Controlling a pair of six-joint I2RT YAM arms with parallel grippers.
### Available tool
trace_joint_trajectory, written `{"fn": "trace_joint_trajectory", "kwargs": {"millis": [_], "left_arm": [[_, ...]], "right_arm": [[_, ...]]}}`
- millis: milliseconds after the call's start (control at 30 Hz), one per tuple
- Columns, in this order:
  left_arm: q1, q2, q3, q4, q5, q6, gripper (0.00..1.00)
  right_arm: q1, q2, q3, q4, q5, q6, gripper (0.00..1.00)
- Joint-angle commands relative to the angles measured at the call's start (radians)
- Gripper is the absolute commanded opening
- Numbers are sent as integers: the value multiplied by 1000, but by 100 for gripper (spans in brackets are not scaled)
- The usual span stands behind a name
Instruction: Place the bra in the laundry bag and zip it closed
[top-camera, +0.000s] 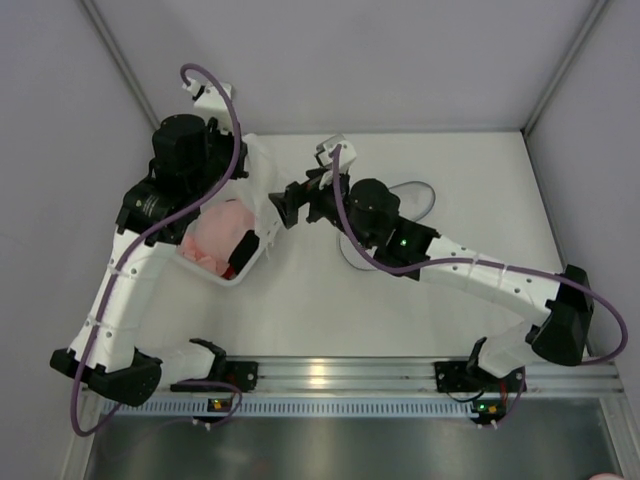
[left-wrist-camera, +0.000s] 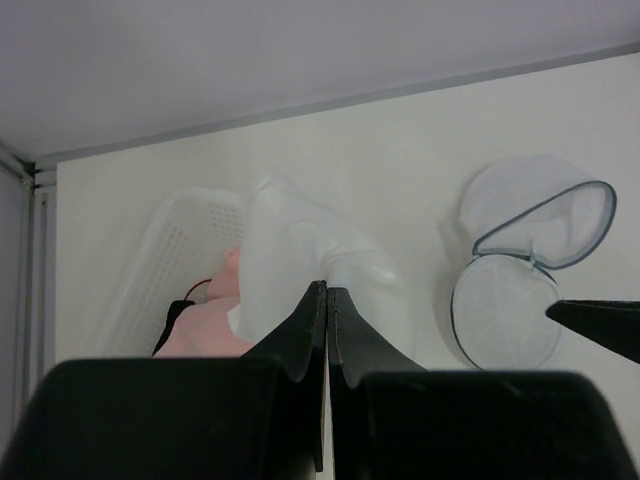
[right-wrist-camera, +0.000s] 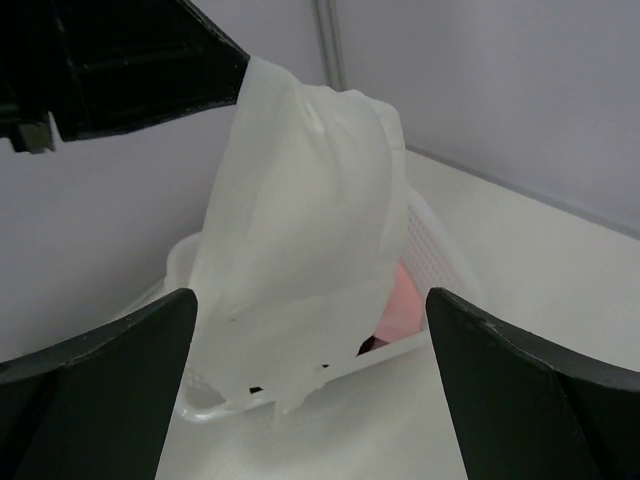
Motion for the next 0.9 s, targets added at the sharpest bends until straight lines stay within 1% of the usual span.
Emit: {"fn": "trace_joint_trajectory", "kwargs": {"millis": [0,33,67,100,133,233,367,500,600,733,867], "left_arm": [[-8,-18,1,35,-143,-34,0],[-11,-17,4,34,-172,-42,0],[-10,-15,4,34,-235,-63,0],[-10,-17,6,34,-256,-71,0],[-10,-14,4,35,-273,-78,0],[-11,-11,9,35,-323,-103,0],[-11,-8,11,34,-338,-127,0],[-11,-14,8,34,-301,-125,0],[-13,-20,8,34,-295,-120,0],[-13,-32,3,34,-294,-114,0],[-13,-49,3,34,-274,-103,0]], "right_arm": [[26,-55,17,73,-30,49,99],[29,-46,40,6,-45,57,99],[30,-35,63,-28,-59,63,99],[36,-23,89,-50,-74,72,99],[43,-21,87,-54,-122,75,99],[75,-23,55,-9,-188,81,99],[102,12,54,21,-206,80,98],[110,83,75,40,-269,46,98],[112,130,93,41,-256,-6,98],[112,183,106,44,-188,-84,99],[103,209,97,65,-128,-106,99]]}}
